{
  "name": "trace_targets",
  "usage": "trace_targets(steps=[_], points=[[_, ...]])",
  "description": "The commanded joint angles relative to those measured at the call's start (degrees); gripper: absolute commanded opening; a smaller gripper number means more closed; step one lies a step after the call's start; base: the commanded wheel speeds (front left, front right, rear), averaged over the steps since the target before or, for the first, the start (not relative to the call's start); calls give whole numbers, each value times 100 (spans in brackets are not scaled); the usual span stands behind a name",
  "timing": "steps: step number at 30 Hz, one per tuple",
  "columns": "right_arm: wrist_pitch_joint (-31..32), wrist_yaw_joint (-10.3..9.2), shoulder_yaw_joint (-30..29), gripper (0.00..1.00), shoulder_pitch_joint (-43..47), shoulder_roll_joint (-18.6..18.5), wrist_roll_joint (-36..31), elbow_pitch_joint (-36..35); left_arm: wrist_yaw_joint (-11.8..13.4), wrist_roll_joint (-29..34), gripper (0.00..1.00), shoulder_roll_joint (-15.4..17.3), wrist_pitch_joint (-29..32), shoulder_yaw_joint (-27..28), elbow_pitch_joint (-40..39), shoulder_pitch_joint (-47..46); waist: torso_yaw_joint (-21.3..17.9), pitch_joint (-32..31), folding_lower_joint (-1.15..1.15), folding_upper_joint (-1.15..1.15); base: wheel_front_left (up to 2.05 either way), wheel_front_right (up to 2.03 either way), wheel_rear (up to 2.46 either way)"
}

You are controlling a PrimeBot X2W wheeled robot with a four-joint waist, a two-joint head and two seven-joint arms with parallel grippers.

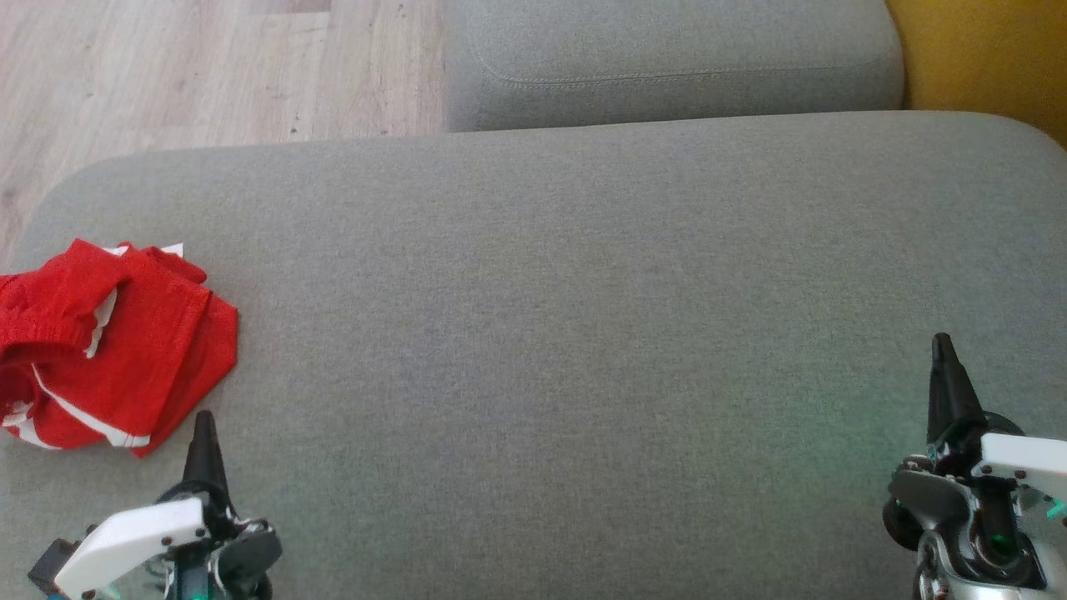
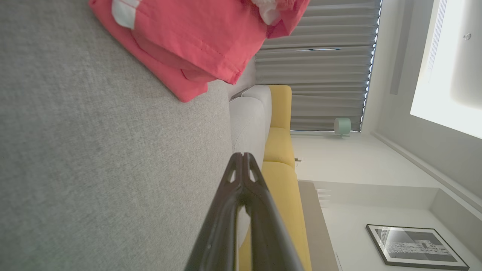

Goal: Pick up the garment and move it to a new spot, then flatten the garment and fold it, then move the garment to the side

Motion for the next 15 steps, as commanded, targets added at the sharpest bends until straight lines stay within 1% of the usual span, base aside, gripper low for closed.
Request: trace_targets(steps=[1, 15], points=[[38, 22, 118, 0, -103, -28, 40, -223, -37, -30, 0, 30, 41, 206, -213, -285, 0, 0, 0, 0, 0, 0, 0], [38, 22, 118, 0, -103, -28, 40, -223, -37, -30, 0, 30, 41, 206, -213, -285, 0, 0, 0, 0, 0, 0, 0]])
